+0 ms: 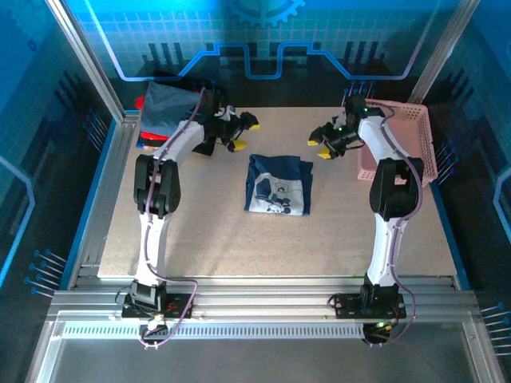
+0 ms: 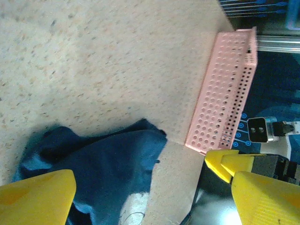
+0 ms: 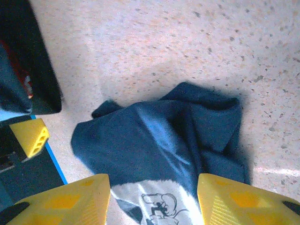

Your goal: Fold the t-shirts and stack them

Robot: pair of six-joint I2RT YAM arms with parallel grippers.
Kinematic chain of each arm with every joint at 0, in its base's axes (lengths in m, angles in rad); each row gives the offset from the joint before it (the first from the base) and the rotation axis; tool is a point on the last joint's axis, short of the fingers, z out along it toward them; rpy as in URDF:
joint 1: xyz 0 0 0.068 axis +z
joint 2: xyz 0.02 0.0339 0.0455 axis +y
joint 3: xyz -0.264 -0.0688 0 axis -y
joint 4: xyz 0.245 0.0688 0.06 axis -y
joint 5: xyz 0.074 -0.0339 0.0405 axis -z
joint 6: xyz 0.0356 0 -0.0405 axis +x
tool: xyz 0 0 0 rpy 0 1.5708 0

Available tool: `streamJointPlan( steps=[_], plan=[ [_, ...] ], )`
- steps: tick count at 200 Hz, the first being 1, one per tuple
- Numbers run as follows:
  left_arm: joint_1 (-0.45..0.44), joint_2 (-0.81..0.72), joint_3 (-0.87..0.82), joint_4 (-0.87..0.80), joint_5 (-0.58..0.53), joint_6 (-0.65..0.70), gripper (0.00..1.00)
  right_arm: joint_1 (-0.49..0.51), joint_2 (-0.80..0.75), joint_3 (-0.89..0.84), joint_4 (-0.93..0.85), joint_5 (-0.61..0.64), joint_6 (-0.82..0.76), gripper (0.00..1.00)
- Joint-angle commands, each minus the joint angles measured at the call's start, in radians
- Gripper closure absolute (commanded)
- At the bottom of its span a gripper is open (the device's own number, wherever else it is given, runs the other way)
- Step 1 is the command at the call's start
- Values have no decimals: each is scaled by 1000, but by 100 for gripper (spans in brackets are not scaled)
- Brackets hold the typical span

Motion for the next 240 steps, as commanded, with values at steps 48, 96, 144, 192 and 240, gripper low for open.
streamJointPlan(
  steps=[48, 96, 144, 192, 240],
  plan=[
    [-21, -319, -396, -152, 12, 298, 11, 162, -449, -478, 158, 139, -156, 27],
    [-57, -337, -649, 27, -3, 229, 24, 229, -287, -501, 288, 84, -49, 60],
    [-74, -259, -705, 178, -47, 169, 18, 256, -86, -407, 200, 217, 5, 73],
    [-110, -169, -676, 223, -87, 175, 15, 243, -24, -448, 192, 280, 49, 71],
    [-159, -120, -632, 258, -110, 144, 17, 240, -74, -459, 236, 218, 52, 57]
  ],
)
